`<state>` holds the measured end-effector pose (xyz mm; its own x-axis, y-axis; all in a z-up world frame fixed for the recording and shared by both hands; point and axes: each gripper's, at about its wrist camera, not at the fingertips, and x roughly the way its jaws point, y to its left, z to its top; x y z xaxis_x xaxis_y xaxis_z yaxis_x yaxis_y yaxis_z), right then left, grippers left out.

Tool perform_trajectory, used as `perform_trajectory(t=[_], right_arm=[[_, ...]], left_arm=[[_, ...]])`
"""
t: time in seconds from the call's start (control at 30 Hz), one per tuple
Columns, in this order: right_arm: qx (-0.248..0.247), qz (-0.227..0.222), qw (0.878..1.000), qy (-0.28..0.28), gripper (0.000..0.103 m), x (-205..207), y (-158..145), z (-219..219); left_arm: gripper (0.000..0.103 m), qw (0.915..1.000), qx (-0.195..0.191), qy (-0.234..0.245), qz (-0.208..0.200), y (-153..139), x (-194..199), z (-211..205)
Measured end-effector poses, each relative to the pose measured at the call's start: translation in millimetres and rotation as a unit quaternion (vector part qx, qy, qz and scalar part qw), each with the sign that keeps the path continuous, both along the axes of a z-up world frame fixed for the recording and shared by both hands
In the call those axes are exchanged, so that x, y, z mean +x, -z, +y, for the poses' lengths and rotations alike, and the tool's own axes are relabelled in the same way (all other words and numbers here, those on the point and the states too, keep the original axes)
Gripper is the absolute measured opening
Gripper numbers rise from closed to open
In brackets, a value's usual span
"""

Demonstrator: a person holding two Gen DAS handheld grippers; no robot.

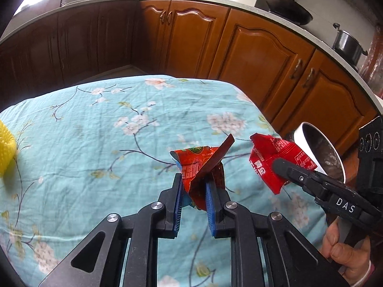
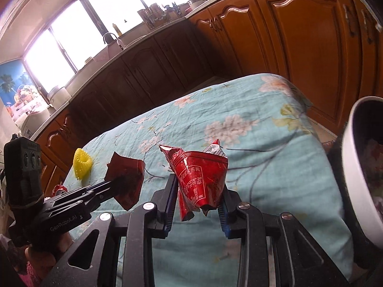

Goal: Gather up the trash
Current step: 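Carry both red snack bags over the bin and open both tools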

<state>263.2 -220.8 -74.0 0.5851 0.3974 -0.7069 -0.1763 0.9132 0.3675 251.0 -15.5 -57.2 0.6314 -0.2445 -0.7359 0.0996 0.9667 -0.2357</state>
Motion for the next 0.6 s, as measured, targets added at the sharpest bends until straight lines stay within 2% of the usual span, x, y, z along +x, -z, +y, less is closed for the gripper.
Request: perform_trajectory(t=[0.2, 0.6], right_arm=[[-0.004, -0.015, 1.0, 0.023, 0.031, -36.2, -14.4, -29.8], [-0.01, -0.031, 0.998, 0.062, 0.031, -76.4, -25.6, -61.4]], left_arm=[[0.016, 0.9998, 0.003, 0.021, 0.002, -6.1, -20.1, -27.1], [0.016, 0.9977, 0.012, 0.066, -0.01, -21.6, -42.8, -71.6]])
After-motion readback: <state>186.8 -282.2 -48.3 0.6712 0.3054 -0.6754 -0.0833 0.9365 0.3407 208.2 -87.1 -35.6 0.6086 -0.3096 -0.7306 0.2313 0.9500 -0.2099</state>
